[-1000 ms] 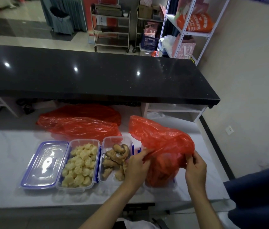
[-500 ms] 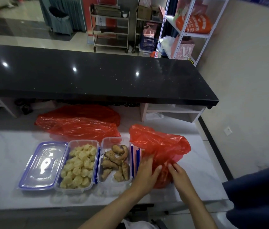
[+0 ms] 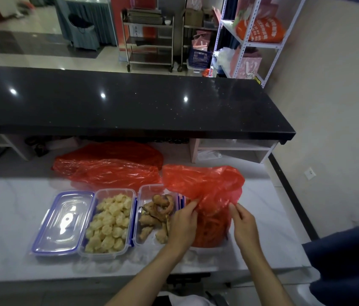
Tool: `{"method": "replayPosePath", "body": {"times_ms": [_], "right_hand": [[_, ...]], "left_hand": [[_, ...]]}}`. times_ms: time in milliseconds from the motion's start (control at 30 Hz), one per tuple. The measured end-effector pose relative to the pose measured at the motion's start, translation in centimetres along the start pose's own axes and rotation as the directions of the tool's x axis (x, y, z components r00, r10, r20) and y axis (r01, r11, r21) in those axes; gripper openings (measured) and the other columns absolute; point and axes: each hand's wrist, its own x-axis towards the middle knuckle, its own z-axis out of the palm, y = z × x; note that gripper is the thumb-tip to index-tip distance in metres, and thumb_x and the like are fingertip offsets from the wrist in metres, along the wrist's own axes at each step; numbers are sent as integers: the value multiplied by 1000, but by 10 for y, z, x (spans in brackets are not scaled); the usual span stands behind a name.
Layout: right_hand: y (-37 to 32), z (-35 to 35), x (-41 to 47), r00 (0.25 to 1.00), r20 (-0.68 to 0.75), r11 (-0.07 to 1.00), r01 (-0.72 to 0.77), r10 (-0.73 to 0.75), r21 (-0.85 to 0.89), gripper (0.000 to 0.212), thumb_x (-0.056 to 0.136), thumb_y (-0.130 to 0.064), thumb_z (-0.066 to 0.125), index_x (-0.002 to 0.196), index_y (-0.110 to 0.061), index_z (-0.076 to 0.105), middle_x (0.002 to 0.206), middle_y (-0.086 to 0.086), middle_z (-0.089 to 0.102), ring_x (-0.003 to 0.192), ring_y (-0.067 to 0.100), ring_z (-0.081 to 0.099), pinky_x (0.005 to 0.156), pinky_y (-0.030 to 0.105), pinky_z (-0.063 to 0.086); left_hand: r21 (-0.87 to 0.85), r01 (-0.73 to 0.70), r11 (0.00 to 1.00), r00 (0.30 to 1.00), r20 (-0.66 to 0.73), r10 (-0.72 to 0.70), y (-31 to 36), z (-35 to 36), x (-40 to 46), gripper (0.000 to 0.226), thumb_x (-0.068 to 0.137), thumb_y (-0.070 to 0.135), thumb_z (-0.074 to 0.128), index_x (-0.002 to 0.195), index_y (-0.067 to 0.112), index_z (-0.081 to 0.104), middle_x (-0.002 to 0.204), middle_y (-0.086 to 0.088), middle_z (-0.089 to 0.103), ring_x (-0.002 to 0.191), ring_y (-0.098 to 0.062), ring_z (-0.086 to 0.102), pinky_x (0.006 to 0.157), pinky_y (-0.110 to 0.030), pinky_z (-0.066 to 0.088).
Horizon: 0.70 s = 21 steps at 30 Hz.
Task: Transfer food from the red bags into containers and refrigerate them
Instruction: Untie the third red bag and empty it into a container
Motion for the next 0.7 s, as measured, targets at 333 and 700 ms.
{"method": "replayPosePath", "body": {"times_ms": [333, 700], "right_hand": [[-37, -9, -7, 970, -236, 985, 95, -59, 142, 30, 104, -39, 52, 94, -16, 69, 92, 0, 76, 89, 14, 74, 70, 36, 65], [-9, -8, 3, 997, -28, 968, -59, 68, 244, 18, 100, -33, 62, 105, -16, 69, 104, 2, 75, 103, 23, 73, 82, 38, 64]], "left_hand": [[-135, -64, 989, 996, -66, 55, 20, -11, 10, 38, 105, 12, 50, 133, 31, 66, 70, 4, 68, 49, -9, 50, 47, -31, 42], [-28, -36, 999, 968, 247, 42, 12, -23, 5, 50, 97, 48, 65, 143, 30, 55, 126, 18, 67, 111, 4, 63, 98, -25, 55]]}}
